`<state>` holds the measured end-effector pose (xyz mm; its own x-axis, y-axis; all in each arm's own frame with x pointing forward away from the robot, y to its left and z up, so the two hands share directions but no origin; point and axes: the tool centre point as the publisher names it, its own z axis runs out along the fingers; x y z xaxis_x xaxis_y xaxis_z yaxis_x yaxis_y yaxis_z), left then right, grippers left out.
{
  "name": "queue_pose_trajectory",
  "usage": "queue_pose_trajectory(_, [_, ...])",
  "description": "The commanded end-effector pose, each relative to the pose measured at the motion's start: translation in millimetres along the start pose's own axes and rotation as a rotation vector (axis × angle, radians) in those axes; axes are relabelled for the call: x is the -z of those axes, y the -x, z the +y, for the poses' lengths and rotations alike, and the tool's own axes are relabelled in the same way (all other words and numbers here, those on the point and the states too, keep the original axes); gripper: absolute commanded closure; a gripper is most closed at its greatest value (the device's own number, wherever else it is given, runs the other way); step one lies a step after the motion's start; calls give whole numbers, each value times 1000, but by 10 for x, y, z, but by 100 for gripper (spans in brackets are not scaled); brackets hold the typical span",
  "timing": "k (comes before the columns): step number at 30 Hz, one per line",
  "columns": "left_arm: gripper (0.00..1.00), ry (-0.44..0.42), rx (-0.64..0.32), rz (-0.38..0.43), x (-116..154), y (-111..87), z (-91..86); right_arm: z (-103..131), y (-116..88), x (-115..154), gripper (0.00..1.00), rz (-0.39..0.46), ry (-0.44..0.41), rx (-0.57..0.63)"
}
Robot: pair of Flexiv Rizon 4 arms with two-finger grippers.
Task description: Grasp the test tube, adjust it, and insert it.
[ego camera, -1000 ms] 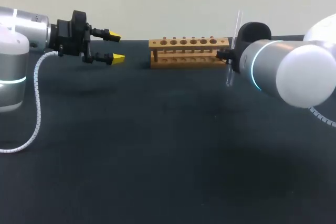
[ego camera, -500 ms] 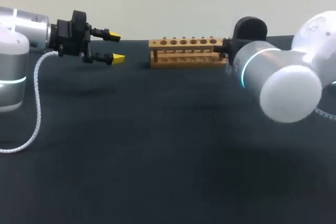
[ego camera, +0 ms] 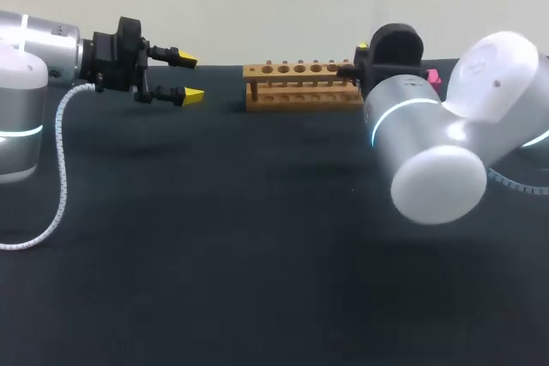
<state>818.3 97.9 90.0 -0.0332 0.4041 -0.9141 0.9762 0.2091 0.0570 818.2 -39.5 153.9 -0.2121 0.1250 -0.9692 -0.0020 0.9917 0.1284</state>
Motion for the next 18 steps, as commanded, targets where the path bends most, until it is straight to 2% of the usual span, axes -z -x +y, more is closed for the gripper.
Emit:
queue_pose_trajectory(1, [0, 4, -2, -2, -5, -7, -8, 9, 42, 18, 100, -67, -11, 5])
queue_pose_trajectory(5, [0, 4, -2, -2, -5, -7, -8, 26, 145, 12, 100, -151, -16, 10])
queue_pose_trajectory(18, [0, 4, -2, -2, -5, -7, -8, 217, 366, -121, 100, -270, -9, 26])
